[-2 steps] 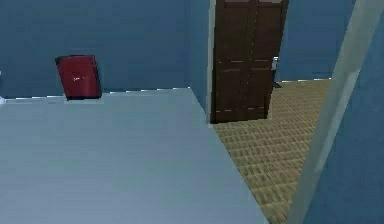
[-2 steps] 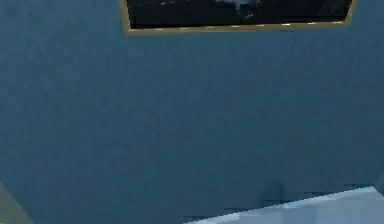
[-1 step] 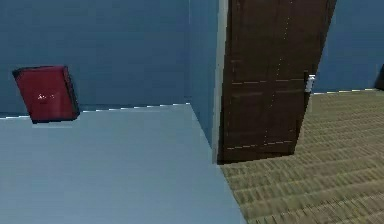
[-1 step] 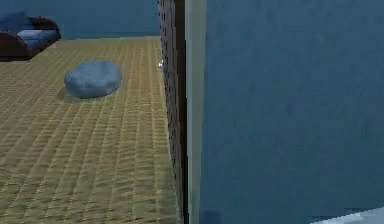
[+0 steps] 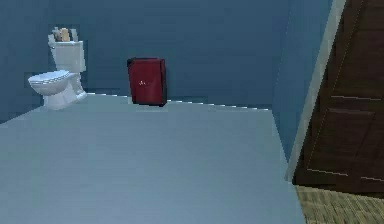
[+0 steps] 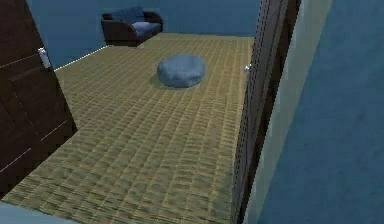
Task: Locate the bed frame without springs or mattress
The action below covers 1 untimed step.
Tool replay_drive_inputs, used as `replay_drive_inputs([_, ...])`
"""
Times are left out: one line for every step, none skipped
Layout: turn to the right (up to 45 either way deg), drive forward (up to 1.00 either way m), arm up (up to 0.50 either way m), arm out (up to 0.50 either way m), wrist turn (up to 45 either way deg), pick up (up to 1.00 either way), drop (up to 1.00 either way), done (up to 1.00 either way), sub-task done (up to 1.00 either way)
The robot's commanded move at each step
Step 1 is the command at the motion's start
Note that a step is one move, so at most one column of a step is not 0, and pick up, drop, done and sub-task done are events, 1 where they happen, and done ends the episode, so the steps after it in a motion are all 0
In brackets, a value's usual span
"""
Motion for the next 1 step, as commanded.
replay_drive_inputs([0.0,0.15,0.00,0.00,0.0,0.00,0.00,0.00,0.00])
